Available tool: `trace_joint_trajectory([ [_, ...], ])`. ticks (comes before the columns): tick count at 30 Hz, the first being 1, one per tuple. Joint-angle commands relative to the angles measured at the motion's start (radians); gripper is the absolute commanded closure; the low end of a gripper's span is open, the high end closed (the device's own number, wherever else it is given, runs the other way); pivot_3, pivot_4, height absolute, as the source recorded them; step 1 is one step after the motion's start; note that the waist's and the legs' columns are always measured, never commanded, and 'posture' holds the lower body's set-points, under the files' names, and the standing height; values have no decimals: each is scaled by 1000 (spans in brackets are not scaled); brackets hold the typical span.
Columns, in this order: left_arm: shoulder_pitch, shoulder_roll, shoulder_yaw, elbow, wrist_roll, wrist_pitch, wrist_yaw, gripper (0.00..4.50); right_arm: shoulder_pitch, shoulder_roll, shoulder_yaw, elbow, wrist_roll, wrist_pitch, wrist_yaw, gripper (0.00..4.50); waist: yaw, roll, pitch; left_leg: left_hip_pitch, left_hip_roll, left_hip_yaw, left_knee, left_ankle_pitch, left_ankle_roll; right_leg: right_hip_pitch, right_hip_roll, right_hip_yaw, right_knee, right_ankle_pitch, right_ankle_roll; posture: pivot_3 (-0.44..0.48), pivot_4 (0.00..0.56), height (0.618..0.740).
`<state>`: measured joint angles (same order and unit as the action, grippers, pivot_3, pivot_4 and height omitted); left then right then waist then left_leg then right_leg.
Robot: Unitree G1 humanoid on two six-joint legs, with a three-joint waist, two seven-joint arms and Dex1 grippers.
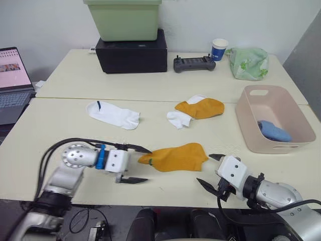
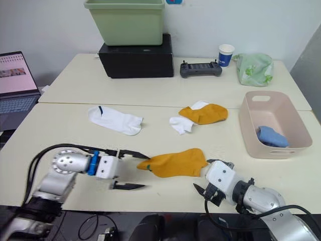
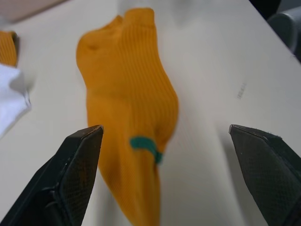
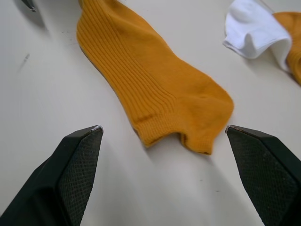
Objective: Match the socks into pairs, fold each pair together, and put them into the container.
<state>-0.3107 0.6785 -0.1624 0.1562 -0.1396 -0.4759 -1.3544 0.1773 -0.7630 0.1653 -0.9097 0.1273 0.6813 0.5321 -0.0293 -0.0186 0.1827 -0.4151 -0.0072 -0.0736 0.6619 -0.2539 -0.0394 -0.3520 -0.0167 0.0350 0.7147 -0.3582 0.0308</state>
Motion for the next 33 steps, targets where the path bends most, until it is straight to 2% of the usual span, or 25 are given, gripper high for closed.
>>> trace_joint_trajectory([
  [1, -26, -35, -33, 29, 58, -100, 61, 425, -6, -32, -10, -26, -39, -57, 20, 0, -2, 0, 0, 0, 0, 0, 0, 0, 0, 0, 0, 0, 0, 0, 0, 0, 150, 720],
  [3, -32, -49, -54, 53, 87, -138, 81, 949, -12, -54, -1, -11, -66, -86, 33, 0, -4, 0, 0, 0, 0, 0, 0, 0, 0, 0, 0, 0, 0, 0, 0, 0, 150, 720],
  [6, -39, -59, -80, 83, 114, -180, 106, 1969, -52, -104, 32, 35, -136, -163, 62, 0, -5, 0, 0, 0, 0, 0, 0, 0, 0, 0, 1, 0, 0, 0, 0, 0, 150, 720],
  [10, -50, -48, -99, 112, 109, -212, 107, 3293, -136, -165, 114, 159, -276, -340, 106, 0, -3, 0, 0, 0, 0, 0, 0, 0, 0, 0, 0, 0, 0, 0, 0, 0, 150, 720],
  [13, -60, -41, -106, 138, 106, -230, 108, 4321, -178, -158, 159, 239, -337, -437, 121, 0, -3, 0, 0, 0, 0, 0, 0, 0, 0, 0, 0, 0, 0, 0, 0, 0, 150, 720],
  [14, -62, -40, -108, 144, 105, -233, 109, 4476, -191, -150, 170, 262, -352, -461, 126, 0, -3, 0, 0, 0, 0, 0, 0, 0, 0, 0, 0, 0, 0, 0, 0, 0, 150, 720],
  [16, -63, -38, -113, 152, 100, -235, 106, 4476, -225, -129, 203, 319, -389, -511, 137, 0, -4, 0, 0, 0, 0, 0, 0, 0, 0, 0, 0, 0, 0, 0, 0, 0, 150, 720],
  [20, -61, -38, -115, 157, 85, -224, 101, 4500, -267, -84, 226, 392, -414, -574, 162, 923, -4, 0, 0, 1, 0, 0, 0, 0, 0, 0, 1, 0, 1, 0, 0, 0, 150, 720],
  [25, -60, -37, -121, 151, 48, -195, 73, 4500, -278, -48, 212, 426, -409, -621, 189, 2801, -3, 0, 0, 1, 0, 0, 1, 0, 0, 0, 0, 0, 1, 0, 0, 0, 150, 720],
  [29, -62, -15, -126, 107, -17, -91, -1, 4500, -270, -33, 183, 410, -365, -632, 220, 4305, -4, 0, 0, 1, 0, 0, 1, 0, 0, 0, 1, 0, 1, 0, 0, 0, 150, 720],
  [31, -58, 7, -120, 38, -80, 51, -42, 4500, -259, -21, 162, 372, -320, -605, 243, 4467, -4, 0, 0, 1, 0, 0, 1, 0, 0, 0, 1, 0, 1, 0, 0, 0, 150, 720],
  [33, -52, 59, -117, -82, -184, 292, -91, 4500, -234, -11, 130, 301, -243, -527, 277, 4467, -4, 0, 0, 0, 1, 0, 1, 0, 0, 0, 1, 0, 1, 0, 0, 0, 150, 720],
])
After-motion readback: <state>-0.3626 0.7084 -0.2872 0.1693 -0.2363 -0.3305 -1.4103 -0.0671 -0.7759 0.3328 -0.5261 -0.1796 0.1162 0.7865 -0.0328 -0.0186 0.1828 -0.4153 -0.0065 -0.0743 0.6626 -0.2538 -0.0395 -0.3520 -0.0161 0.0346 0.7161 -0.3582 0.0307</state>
